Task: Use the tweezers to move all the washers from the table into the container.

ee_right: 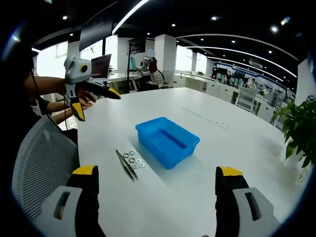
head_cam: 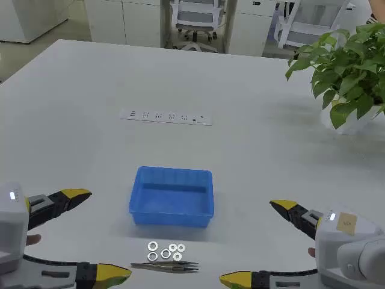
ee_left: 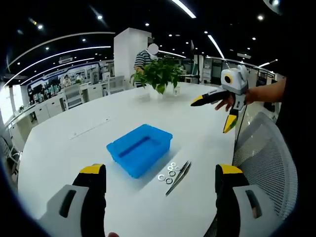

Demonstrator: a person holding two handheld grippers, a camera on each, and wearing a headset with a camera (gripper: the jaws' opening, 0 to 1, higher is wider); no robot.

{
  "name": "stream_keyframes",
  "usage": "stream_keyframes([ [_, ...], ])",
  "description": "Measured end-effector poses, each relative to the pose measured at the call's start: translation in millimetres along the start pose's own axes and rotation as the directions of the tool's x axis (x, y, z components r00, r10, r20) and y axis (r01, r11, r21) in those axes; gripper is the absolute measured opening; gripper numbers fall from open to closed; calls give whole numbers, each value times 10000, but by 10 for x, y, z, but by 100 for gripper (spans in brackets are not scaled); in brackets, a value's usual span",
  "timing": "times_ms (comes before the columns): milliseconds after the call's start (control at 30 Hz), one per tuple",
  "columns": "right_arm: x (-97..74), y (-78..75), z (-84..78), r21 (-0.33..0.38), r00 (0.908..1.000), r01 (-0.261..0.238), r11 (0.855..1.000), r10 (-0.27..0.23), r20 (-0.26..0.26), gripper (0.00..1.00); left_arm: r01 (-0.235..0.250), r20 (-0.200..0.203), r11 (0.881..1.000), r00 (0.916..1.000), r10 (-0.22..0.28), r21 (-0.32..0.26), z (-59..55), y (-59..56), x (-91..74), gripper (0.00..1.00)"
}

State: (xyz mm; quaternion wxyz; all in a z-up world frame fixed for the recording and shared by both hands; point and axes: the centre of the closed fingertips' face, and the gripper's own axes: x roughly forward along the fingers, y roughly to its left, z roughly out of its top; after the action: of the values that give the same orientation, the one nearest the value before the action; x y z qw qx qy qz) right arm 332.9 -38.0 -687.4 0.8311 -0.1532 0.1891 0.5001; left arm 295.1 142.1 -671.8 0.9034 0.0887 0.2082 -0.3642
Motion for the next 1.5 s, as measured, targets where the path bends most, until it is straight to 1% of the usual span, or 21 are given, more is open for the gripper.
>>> stream_keyframes([
  [400, -7, 1, -21, 24, 10000, 3, 10000, -3, -25, 99, 36, -19, 10000, 10000, -36, -17, -10, -13, 19, 98],
  [700, 3, -6, -15, -2, 10000, -8, 10000, 8, -24, 99, 24, 28, 10000, 10000, -24, 0, 8, 1, 14, 97],
  [1067, 20, 10, -4, -67, 10000, -49, 10000, 49, -40, 99, 88, -4, 10000, 10000, -88, -7, -13, -12, 21, 97],
  [1500, 24, 8, -2, -131, 10000, -66, 9999, 65, -51, 98, 172, 25, 9998, 9998, -172, 58, 5, -12, 30, 97],
])
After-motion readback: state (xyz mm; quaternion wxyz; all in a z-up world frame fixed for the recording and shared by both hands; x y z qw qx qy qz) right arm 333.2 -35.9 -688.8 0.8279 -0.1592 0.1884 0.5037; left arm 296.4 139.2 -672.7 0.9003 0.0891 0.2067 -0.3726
